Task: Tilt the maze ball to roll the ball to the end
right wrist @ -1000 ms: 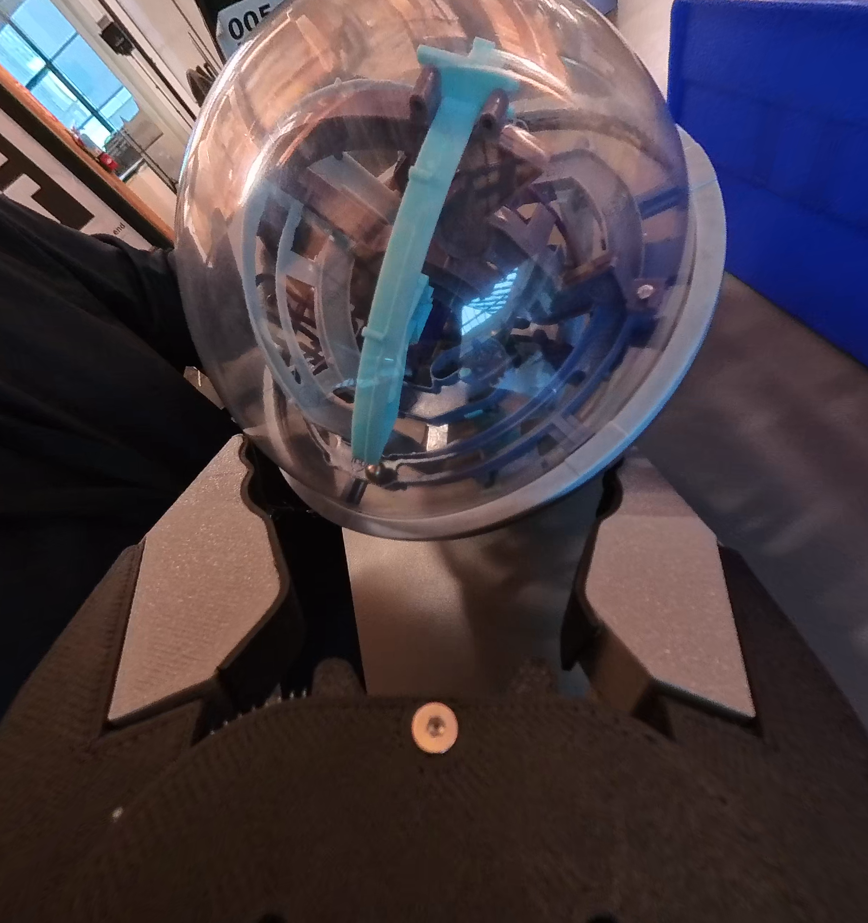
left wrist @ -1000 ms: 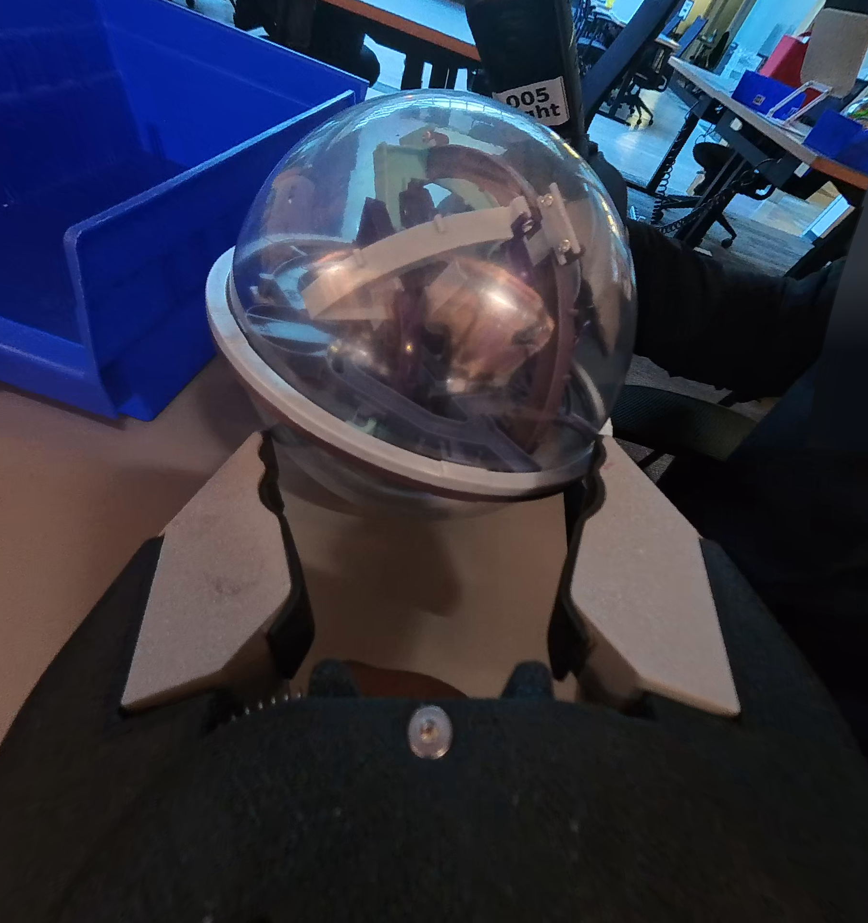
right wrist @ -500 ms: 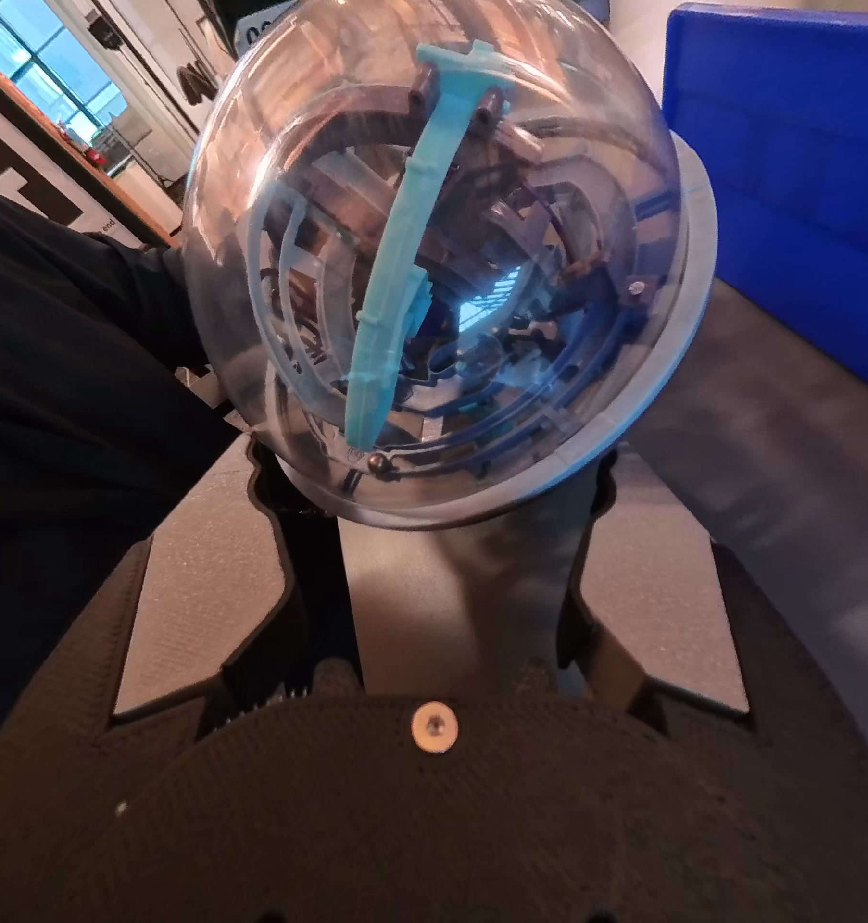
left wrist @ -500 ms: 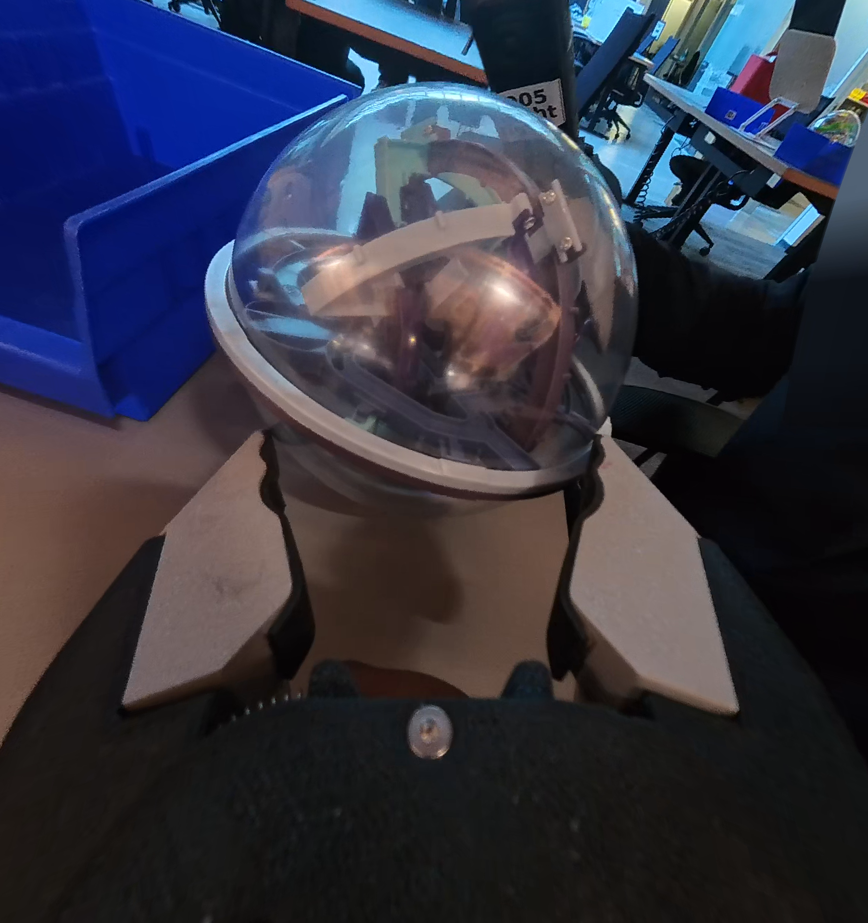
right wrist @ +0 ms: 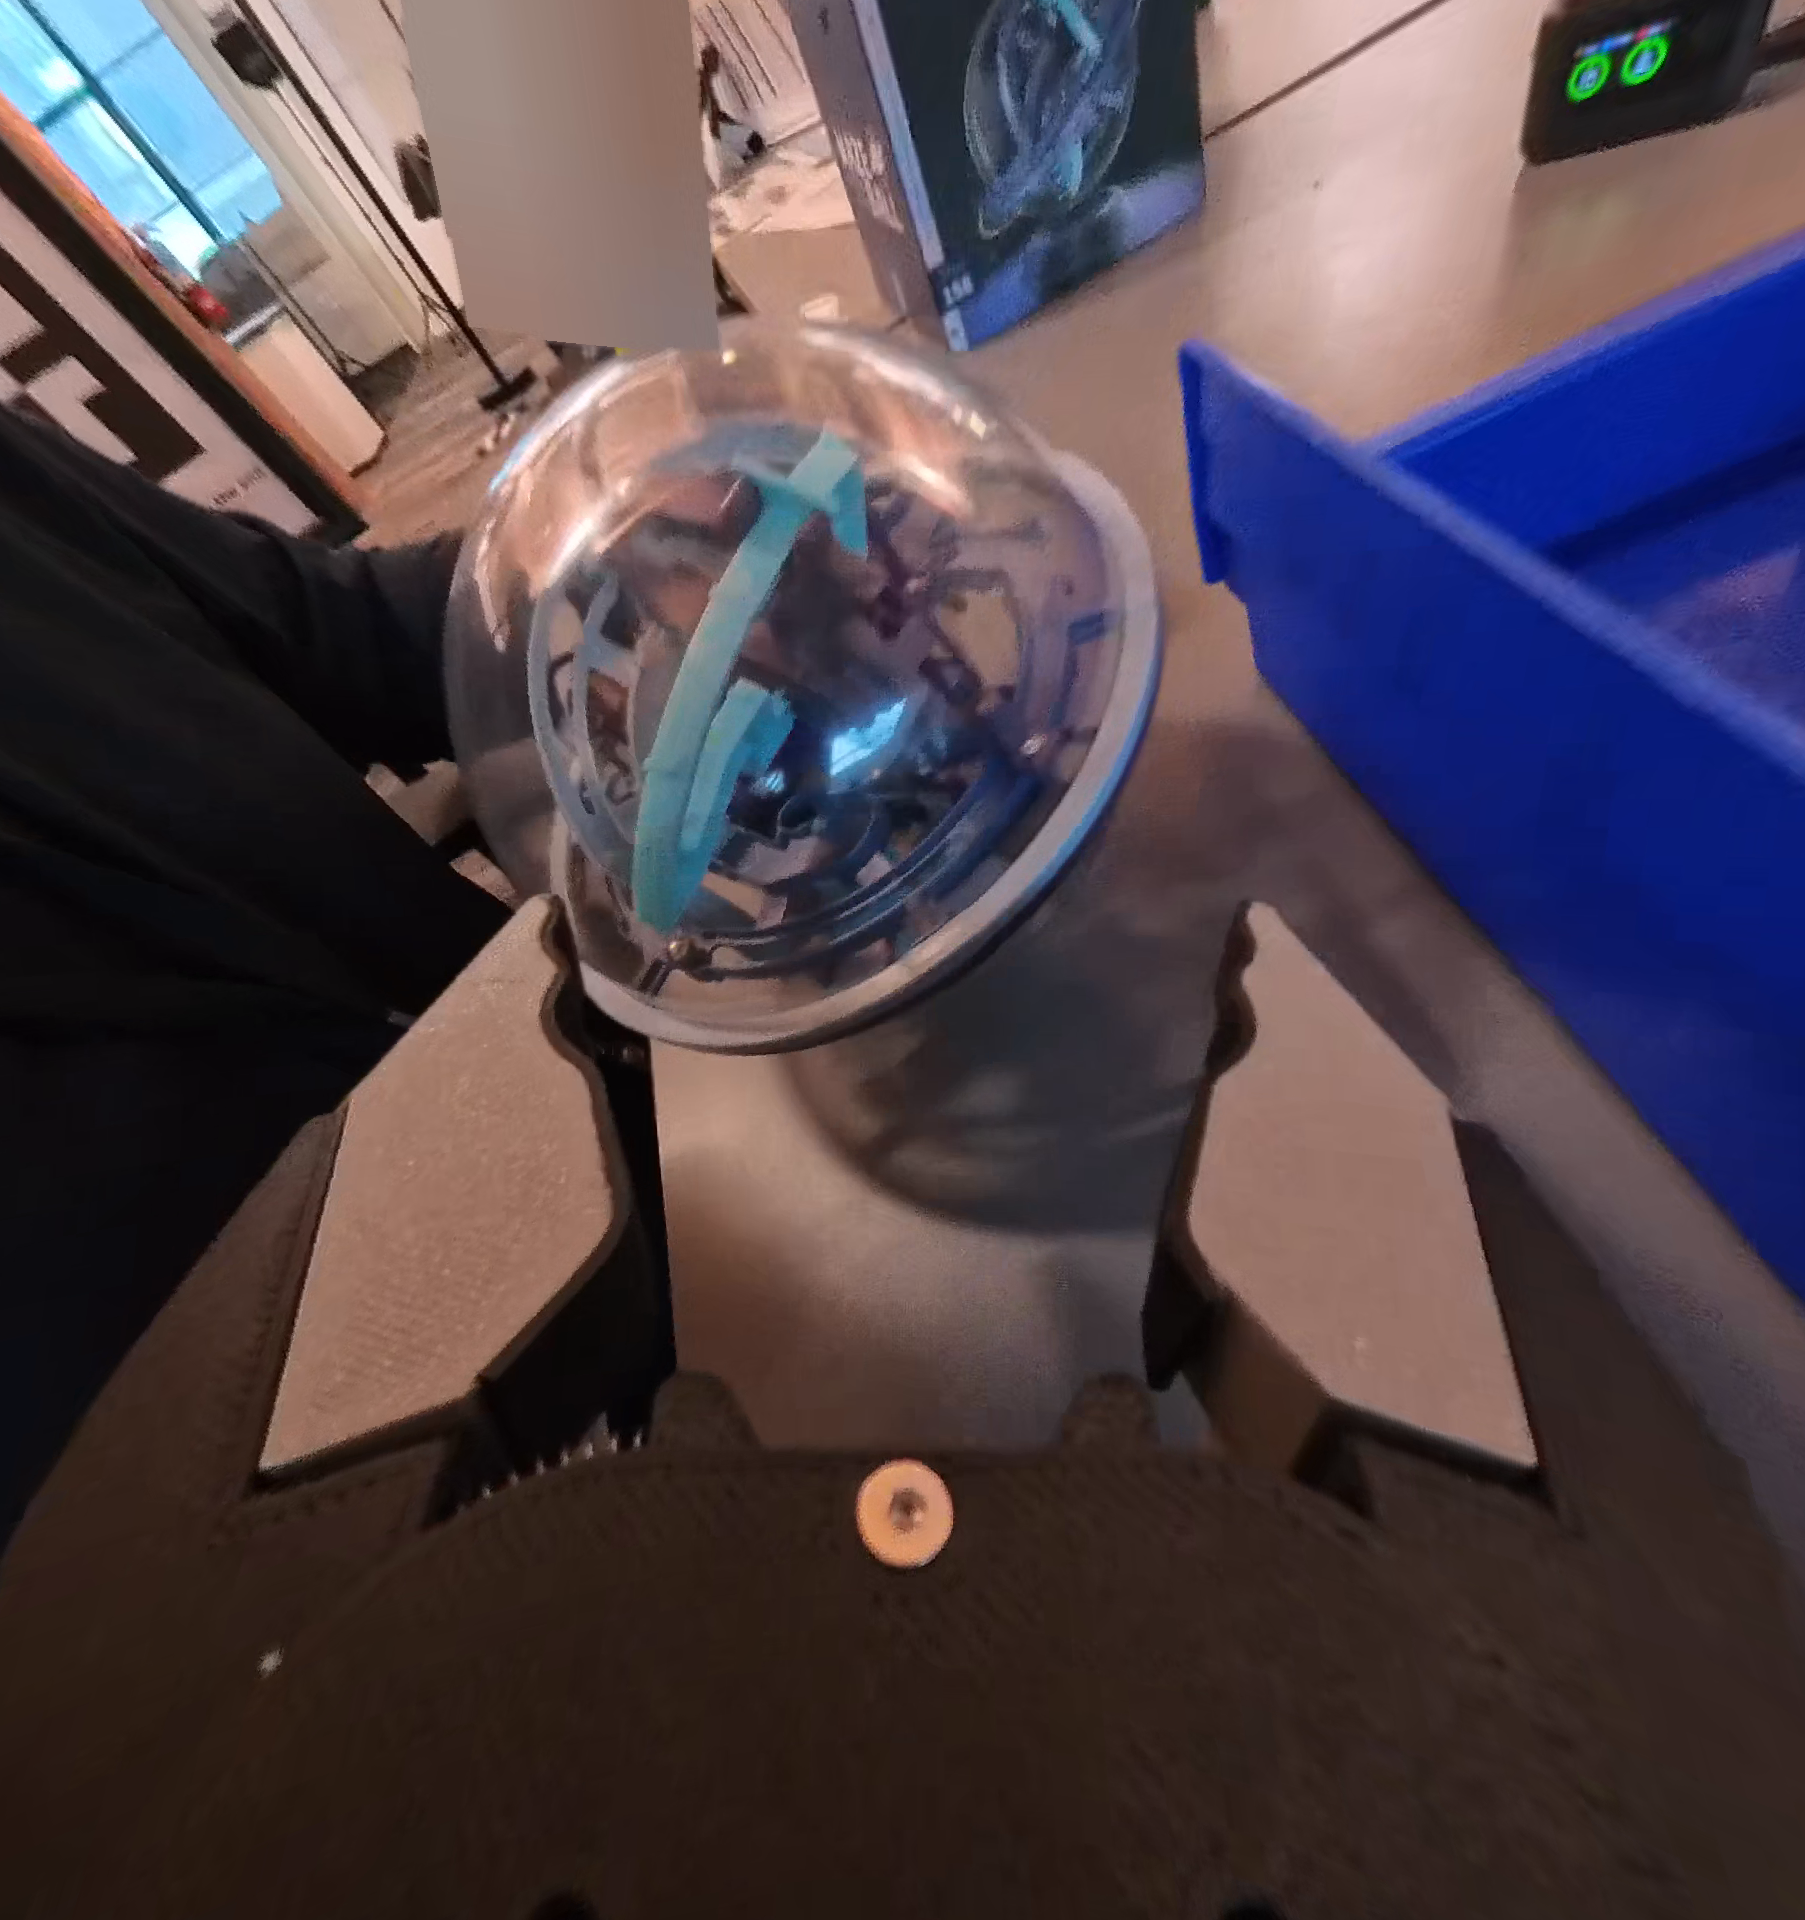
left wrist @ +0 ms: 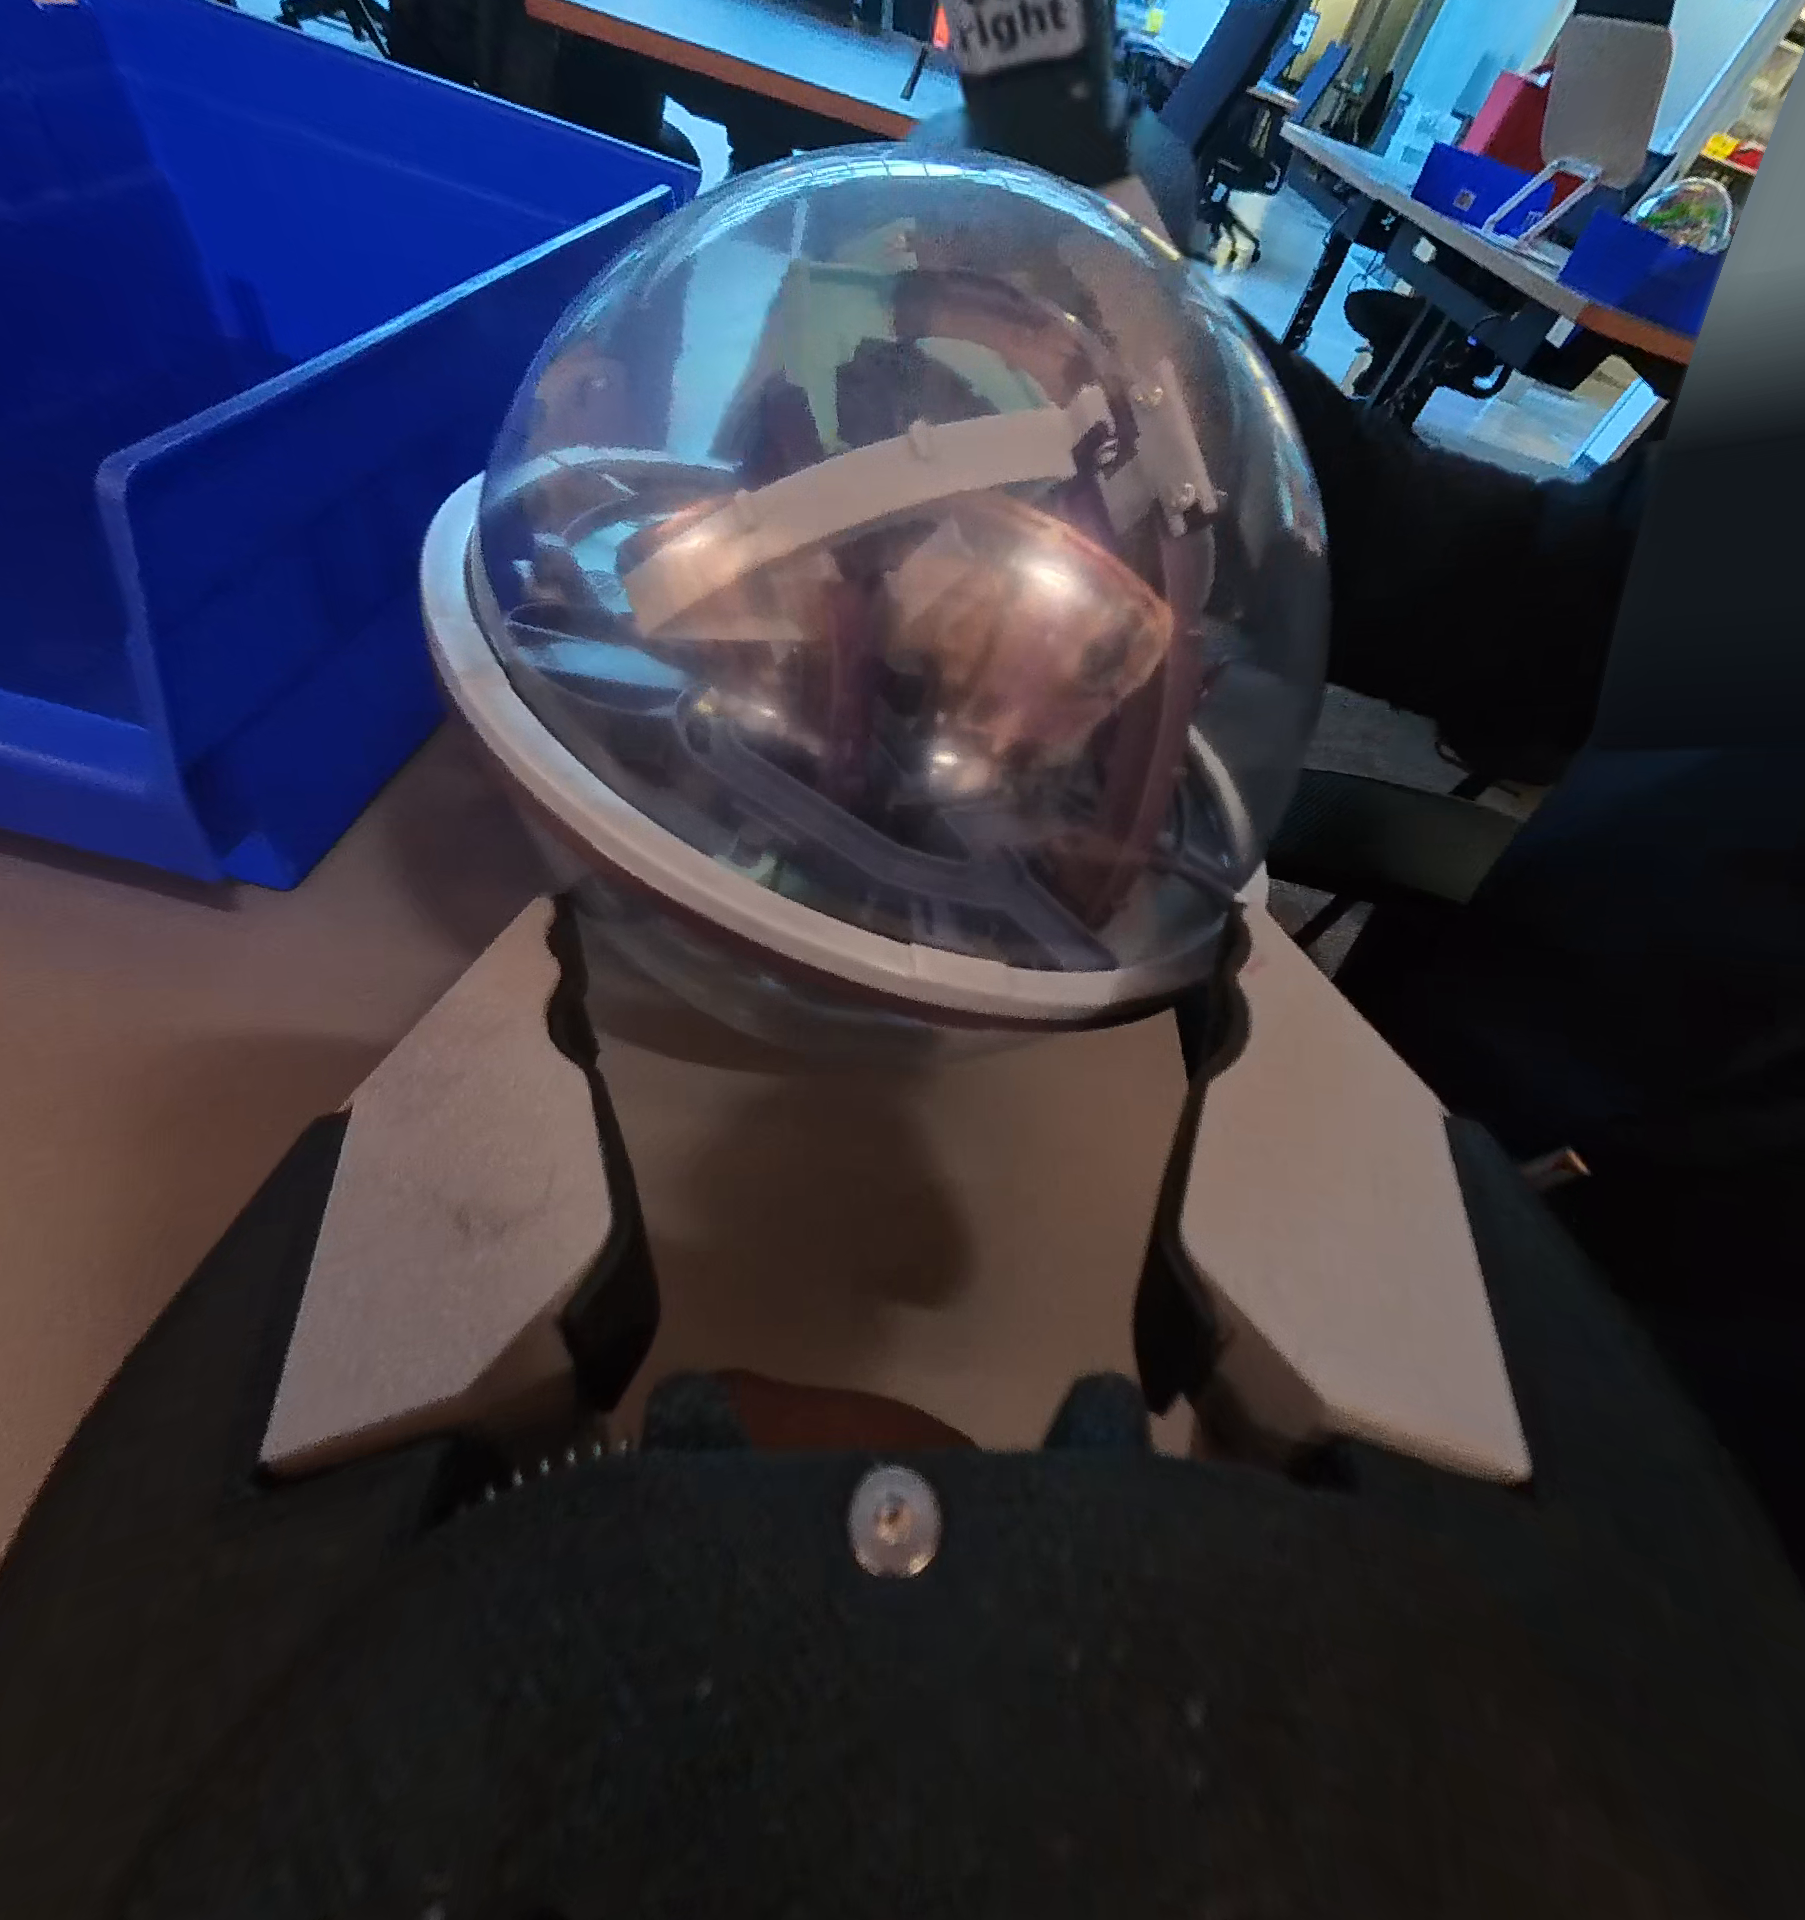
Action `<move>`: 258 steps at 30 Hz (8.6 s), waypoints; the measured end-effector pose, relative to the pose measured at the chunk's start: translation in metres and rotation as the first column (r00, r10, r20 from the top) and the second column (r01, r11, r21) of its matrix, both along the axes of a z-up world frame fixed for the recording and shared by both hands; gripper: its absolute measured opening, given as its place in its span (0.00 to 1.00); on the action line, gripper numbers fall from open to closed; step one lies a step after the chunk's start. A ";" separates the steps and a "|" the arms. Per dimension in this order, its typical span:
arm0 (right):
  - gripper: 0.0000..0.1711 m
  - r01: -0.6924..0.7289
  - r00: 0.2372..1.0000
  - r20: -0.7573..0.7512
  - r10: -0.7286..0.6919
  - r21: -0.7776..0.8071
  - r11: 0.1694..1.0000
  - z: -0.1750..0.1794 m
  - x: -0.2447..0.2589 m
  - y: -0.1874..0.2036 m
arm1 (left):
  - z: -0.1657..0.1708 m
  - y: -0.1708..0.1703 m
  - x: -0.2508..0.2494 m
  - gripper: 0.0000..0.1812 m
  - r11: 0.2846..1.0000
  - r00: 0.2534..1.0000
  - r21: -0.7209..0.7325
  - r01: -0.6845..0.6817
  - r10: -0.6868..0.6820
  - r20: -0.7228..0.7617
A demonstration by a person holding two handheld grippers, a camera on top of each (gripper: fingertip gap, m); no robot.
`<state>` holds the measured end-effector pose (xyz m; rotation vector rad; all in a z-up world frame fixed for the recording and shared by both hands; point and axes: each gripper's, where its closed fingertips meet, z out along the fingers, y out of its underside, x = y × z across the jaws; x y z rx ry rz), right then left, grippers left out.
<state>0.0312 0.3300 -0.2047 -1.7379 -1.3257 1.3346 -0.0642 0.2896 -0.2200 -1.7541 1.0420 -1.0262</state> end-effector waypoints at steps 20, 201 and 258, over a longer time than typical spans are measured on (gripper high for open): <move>0.63 -0.172 0.970 -0.197 0.140 -0.159 0.972 0.014 -0.028 0.003 | 0.000 0.006 -0.009 0.62 1.000 1.000 -0.023 0.012 -0.012 0.012; 0.68 -0.012 0.966 -0.243 0.087 0.293 0.956 0.013 -0.065 0.006 | -0.010 0.033 -0.052 0.60 0.895 0.966 0.443 -0.052 0.158 -0.206; 0.65 0.113 0.989 0.041 -0.141 0.405 0.907 -0.027 -0.099 -0.015 | 0.015 0.020 -0.064 0.74 0.978 0.995 0.183 -0.098 0.090 0.049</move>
